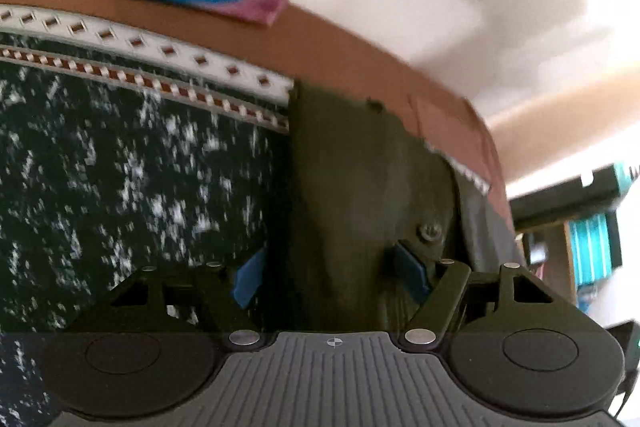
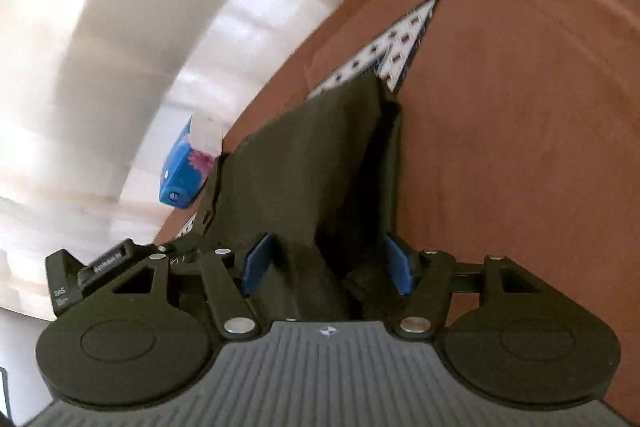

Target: Fold clothes

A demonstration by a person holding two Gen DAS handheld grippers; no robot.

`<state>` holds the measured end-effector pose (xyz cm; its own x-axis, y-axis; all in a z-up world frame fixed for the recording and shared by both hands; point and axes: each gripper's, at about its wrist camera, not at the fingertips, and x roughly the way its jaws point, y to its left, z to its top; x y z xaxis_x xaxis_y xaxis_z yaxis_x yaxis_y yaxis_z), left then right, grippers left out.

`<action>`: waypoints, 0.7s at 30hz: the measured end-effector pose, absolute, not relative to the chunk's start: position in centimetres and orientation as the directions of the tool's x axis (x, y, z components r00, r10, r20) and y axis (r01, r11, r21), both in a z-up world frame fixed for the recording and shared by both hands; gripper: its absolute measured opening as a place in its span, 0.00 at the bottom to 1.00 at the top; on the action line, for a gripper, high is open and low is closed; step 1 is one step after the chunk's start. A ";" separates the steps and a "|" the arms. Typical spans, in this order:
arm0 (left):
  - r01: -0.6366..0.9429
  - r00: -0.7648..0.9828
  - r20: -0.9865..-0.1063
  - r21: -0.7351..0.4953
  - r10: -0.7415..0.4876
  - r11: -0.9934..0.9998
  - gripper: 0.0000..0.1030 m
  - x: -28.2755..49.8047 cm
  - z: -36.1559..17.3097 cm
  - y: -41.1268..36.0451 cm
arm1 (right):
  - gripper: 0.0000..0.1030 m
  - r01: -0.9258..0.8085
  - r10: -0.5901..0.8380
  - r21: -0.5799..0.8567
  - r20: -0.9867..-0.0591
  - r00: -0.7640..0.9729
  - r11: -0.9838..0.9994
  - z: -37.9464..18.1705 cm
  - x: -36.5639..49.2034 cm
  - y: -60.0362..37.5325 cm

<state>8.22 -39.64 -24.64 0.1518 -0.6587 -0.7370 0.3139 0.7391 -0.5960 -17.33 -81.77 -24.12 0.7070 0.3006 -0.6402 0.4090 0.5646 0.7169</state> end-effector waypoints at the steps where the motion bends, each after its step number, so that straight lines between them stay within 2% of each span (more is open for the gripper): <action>1: 0.331 0.146 -0.739 -0.590 -0.658 0.736 0.76 8.0 -24.7 -39.9 | 0.65 0.413 0.305 0.722 -0.639 0.706 0.555 -24.4 -17.4 -81.7; 10: 0.480 0.095 -0.760 -0.531 -0.643 0.698 0.76 6.0 -25.1 -42.5 | 0.63 0.403 0.344 0.759 -0.611 0.713 0.511 -26.1 -16.9 -80.8; 11: 0.495 0.089 -0.762 -0.524 -0.641 0.692 0.71 5.7 -25.1 -42.8 | 0.54 0.403 0.347 0.756 -0.614 0.709 0.516 -26.1 -16.6 -80.6; 12: 0.511 0.084 -0.765 -0.517 -0.639 0.686 0.50 5.5 -25.1 -43.1 | 0.47 0.403 0.357 0.756 -0.617 0.702 0.515 -26.2 -16.4 -80.4; 13: 0.527 0.078 -0.767 -0.510 -0.636 0.680 0.40 5.3 -25.2 -43.4 | 0.35 0.399 0.369 0.760 -0.615 0.697 0.513 -26.0 -16.3 -80.2; 14: 0.537 0.089 -0.764 -0.504 -0.639 0.676 0.36 4.9 -24.8 -43.4 | 0.25 0.389 0.375 0.763 -0.609 0.698 0.516 -25.7 -16.3 -79.9; 15: 0.548 0.100 -0.760 -0.497 -0.642 0.673 0.28 4.5 -24.3 -43.4 | 0.21 0.379 0.382 0.767 -0.604 0.700 0.518 -25.3 -16.4 -79.6; 17: 0.568 0.122 -0.751 -0.483 -0.649 0.666 0.22 3.8 -23.5 -43.4 | 0.15 0.327 0.389 0.768 -0.583 0.714 0.551 -23.7 -16.6 -78.8; 21: 0.609 0.179 -0.704 -0.470 -0.687 0.639 0.15 3.2 -20.6 -43.8 | 0.14 0.213 0.376 0.752 -0.528 0.762 0.624 -19.4 -16.2 -78.4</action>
<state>3.24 -43.79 -20.61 0.1786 -0.6873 -0.7041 0.6088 0.6394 -0.4696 -16.23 -78.41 -19.36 0.7615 0.3759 -0.5280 0.2133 0.6239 0.7518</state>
